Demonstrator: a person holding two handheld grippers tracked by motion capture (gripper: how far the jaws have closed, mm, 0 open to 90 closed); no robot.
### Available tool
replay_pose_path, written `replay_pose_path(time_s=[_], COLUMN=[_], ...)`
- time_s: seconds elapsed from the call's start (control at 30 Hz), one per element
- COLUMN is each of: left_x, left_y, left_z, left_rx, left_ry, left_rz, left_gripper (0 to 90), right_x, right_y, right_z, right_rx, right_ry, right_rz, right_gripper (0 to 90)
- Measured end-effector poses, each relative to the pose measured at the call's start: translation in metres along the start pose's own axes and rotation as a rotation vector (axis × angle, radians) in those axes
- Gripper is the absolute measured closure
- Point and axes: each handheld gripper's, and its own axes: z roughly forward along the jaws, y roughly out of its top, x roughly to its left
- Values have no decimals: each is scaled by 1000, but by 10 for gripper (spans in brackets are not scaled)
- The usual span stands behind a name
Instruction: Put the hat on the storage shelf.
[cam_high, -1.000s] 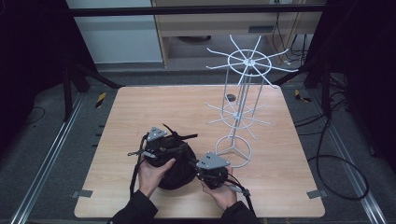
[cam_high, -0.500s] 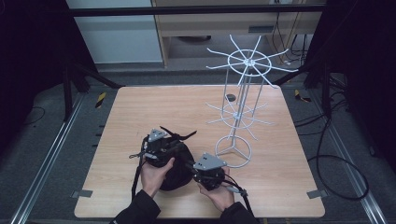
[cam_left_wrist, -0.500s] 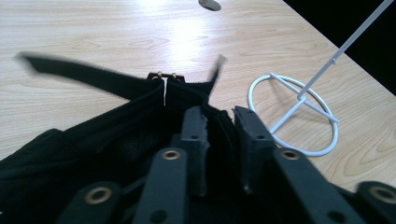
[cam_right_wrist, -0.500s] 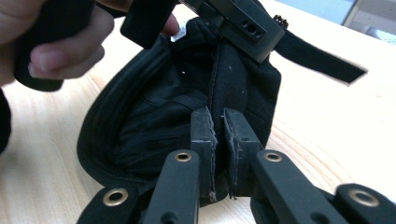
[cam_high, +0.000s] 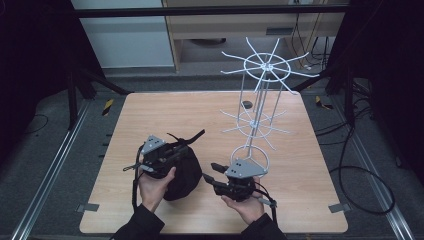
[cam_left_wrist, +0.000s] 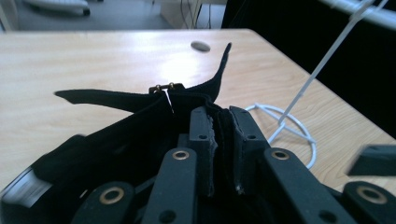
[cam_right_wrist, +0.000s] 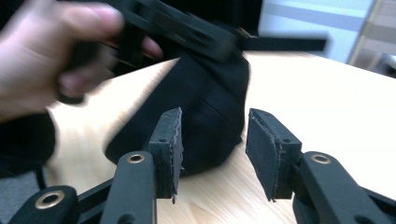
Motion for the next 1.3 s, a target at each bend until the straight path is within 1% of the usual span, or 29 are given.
replay_pose_path(time_s=[0.13, 0.17, 0.2, 0.23, 0.27, 0.33, 0.4, 0.53, 0.63, 0.67, 0.7, 0.73, 0.77, 0.83, 0.9, 0.93, 1.0, 1.1, 1.2, 1.23, 1.3], left_x=[-3, -4, -4, -6, -7, -11, -15, -22, -25, -25, -26, -26, -26, -25, -24, -20, -16, -7, -1, 7, 15], left_y=[9, 11, 11, 13, 14, 15, 14, 9, 6, 5, 5, 5, 5, 5, 5, 5, 4, -2, -8, -13, -18], left_z=[-18, -21, -21, -27, -29, -33, -34, -30, -25, -23, -23, -22, -22, -23, -25, -28, -33, -38, -40, -45, -50], left_rx=[-62, -73, -73, -93, -102, -110, -112, -94, -85, -80, -78, -77, -74, -75, -79, -88, -93, -86, -79, -68, -65], left_ry=[-34, -40, -40, -59, -67, -86, -94, -115, -126, -132, -135, -136, -141, -140, -141, -144, -141, -125, -112, -97, -80], left_rz=[15, 21, 21, 29, 30, 38, 52, 73, 80, 81, 83, 83, 84, 90, 88, 82, 82, 85, 83, 79, 70], left_gripper=[803, 804, 804, 805, 805, 805, 805, 806, 806, 806, 806, 807, 806, 806, 804, 802, 798, 791, 787, 785, 784], right_x=[-8, -9, -8, -7, -6, -2, 0, 5, 7, 8, 8, 9, 9, 9, 9, 8, 8, 11, 15, 20, 25], right_y=[-8, -10, -12, -13, -13, -13, -13, -11, -11, -12, -13, -13, -14, -14, -11, -10, -6, 1, 4, 7, 10], right_z=[1, 3, 5, 7, 9, 12, 14, 16, 19, 20, 21, 23, 23, 23, 20, 18, 14, 12, 15, 20, 26], right_rx=[29, 41, 50, 56, 60, 62, 55, 34, 42, 51, 59, 66, 75, 79, 79, 74, 62, 66, 81, 103, 116], right_ry=[-19, -18, -14, -7, 0, 11, 20, 46, 73, 83, 90, 93, 103, 93, 73, 63, 48, 35, 35, 40, 48], right_rz=[16, 14, 9, 7, 0, -10, -19, -28, -37, -40, -41, -42, -43, -48, -63, -72, -79, -105, -118, -134, -141], right_gripper=[543, 539, 533, 528, 523, 505, 483, 481, 607, 699, 753, 835, 878, 896, 899, 899, 898, 898, 898, 897, 896])
